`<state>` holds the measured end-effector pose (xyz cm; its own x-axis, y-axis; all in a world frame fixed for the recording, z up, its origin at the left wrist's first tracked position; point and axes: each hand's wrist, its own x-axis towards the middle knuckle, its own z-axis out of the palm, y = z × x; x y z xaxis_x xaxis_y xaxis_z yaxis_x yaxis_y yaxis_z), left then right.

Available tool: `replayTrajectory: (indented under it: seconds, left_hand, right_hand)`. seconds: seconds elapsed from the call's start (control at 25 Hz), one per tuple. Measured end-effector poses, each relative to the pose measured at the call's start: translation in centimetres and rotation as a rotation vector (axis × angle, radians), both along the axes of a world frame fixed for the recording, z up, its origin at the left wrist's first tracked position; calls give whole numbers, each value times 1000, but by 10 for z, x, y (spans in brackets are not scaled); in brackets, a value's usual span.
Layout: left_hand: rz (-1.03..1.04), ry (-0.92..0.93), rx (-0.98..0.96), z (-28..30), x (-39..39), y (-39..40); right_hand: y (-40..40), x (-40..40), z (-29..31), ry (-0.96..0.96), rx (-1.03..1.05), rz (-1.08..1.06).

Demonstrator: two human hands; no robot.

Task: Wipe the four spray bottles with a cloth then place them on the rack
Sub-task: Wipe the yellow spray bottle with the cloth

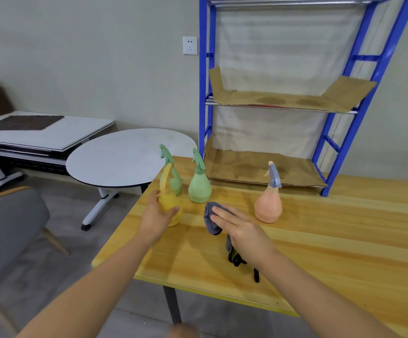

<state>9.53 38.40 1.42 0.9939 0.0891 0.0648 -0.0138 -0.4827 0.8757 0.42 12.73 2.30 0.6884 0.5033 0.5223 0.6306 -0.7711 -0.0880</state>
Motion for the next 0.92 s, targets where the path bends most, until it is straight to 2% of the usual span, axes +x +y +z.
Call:
replayTrajectory:
  seconds: [0.16,0.28,0.48,0.68,0.84,0.92]
  left_hand:
    - [5,35,47,5,30,10]
    - [-23,69,78,4,38,17]
    - [75,96,154,-4,12,13]
    - [146,-26,182,6,-21,-21]
    - [12,-208,206,17,-25,-85]
    - [-86,-236,162,33,-22,-130]
  right_hand:
    - [18,12,0,1,-35,11]
    - [22,21,2,36,14,19]
    - [18,23,6,20,50,-25]
    - [-10,4,20,49,130,-33]
    - [-53,-17,36,17,159,-65]
    - [-81,-31,40,-24,203,-132]
